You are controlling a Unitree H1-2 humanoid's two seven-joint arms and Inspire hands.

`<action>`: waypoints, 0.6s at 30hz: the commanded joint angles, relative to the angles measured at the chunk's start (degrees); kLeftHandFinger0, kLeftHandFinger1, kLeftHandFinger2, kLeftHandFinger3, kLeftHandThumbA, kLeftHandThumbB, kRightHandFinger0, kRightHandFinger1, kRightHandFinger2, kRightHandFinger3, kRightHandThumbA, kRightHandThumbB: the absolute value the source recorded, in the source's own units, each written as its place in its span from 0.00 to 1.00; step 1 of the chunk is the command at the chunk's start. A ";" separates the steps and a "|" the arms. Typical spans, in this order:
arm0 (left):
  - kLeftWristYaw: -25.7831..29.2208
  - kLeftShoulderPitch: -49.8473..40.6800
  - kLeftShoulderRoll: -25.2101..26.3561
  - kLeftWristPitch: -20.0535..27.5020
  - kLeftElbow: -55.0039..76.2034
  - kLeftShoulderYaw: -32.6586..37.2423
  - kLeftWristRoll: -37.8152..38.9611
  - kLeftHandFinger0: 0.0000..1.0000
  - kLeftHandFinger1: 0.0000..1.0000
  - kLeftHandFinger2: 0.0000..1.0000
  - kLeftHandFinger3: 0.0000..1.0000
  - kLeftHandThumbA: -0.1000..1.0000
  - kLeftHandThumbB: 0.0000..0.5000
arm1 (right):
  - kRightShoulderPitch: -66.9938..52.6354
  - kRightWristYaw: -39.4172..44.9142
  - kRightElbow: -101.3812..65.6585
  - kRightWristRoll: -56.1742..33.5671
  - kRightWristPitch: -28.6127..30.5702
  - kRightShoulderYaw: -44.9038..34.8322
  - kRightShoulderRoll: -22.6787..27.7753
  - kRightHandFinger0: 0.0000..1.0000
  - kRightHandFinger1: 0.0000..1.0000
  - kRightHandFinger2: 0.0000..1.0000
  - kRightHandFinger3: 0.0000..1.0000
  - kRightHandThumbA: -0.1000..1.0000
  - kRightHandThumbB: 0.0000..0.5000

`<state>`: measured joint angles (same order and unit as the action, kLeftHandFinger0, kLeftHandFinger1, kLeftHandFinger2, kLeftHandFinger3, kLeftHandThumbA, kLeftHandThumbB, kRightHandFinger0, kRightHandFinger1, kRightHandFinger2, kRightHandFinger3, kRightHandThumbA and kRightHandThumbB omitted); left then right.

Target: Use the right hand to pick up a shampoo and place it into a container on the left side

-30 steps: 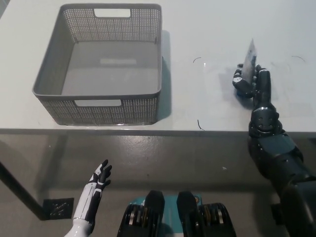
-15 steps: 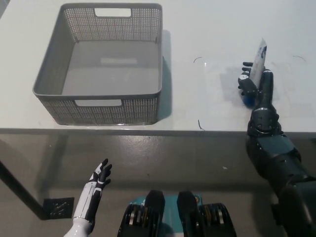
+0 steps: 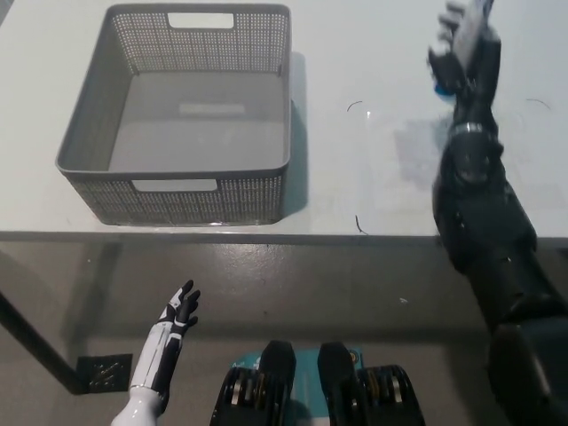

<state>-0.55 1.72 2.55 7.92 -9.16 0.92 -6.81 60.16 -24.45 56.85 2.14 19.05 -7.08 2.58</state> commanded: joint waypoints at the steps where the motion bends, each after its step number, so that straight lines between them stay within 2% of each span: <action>1: 0.17 0.76 0.56 0.14 2.07 -0.08 0.15 1.00 1.00 1.00 1.00 1.00 0.13 | 6.08 0.52 -5.43 0.54 -1.31 1.42 -2.47 0.00 0.27 0.64 0.56 0.00 0.31; 2: 0.11 0.83 0.57 0.07 2.03 -0.05 0.19 1.00 1.00 1.00 1.00 1.00 0.13 | 6.09 0.32 -5.81 0.87 -1.66 1.56 -2.51 0.00 0.27 0.64 0.56 0.00 0.31; 3: 0.01 0.59 0.46 0.25 2.14 0.11 0.25 1.00 1.00 1.00 1.00 1.00 0.12 | 6.31 1.55 -7.27 -0.26 -1.94 1.45 -3.40 0.00 0.26 0.65 0.60 0.00 0.27; 4: 0.00 0.22 0.26 0.10 2.37 0.45 -0.10 1.00 1.00 1.00 1.00 1.00 0.12 | 6.31 1.88 -8.40 -0.33 -2.27 1.67 -3.91 0.00 0.25 0.65 0.65 0.00 0.28; 5: 0.07 0.21 0.16 0.26 2.11 0.67 -0.38 1.00 1.00 1.00 1.00 1.00 0.12 | 6.50 1.81 -9.14 -0.18 -2.91 1.85 -4.39 0.00 0.26 0.65 0.66 0.00 0.26; 7: 0.28 -0.01 0.27 0.36 2.13 1.23 -1.45 1.00 1.00 1.00 1.00 1.00 0.13 | 7.30 0.32 -10.50 1.09 -5.05 2.54 -6.11 0.00 0.26 0.66 0.67 0.00 0.30; 9: 0.27 -0.02 0.33 0.59 2.02 1.28 -1.29 1.00 1.00 1.00 1.00 1.00 0.14 | 8.01 0.12 -10.18 1.43 -5.24 3.10 -7.35 0.00 0.27 0.67 0.67 0.00 0.30; 10: 0.19 -0.13 0.36 0.41 2.19 1.28 -1.06 1.00 1.00 1.00 1.00 1.00 0.14 | 8.15 -0.11 -10.12 1.76 -5.57 3.41 -7.80 0.05 0.34 0.73 0.71 0.00 0.56; 11: 0.24 0.11 0.33 0.24 2.10 1.19 -0.85 1.00 1.00 1.00 1.00 1.00 0.16 | 8.86 0.08 -8.94 2.62 -4.34 4.40 -8.30 0.00 0.27 0.67 0.65 0.00 0.31; 14: -0.79 0.64 0.49 -0.01 2.21 0.96 1.01 1.00 1.00 1.00 1.00 1.00 0.21 | 10.59 0.22 -7.73 2.07 -5.34 5.18 -11.35 0.00 0.26 0.68 0.66 0.00 0.29; 18: -0.15 0.84 0.72 0.66 1.93 1.59 -0.97 1.00 1.00 1.00 1.00 1.00 0.20 | 11.99 0.11 -5.49 3.15 -5.78 7.01 -14.36 0.00 0.29 0.69 0.63 0.00 0.33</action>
<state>-0.82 1.62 2.71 7.79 -8.84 2.12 -7.01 66.02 -24.43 50.84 3.57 14.06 -1.82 -8.73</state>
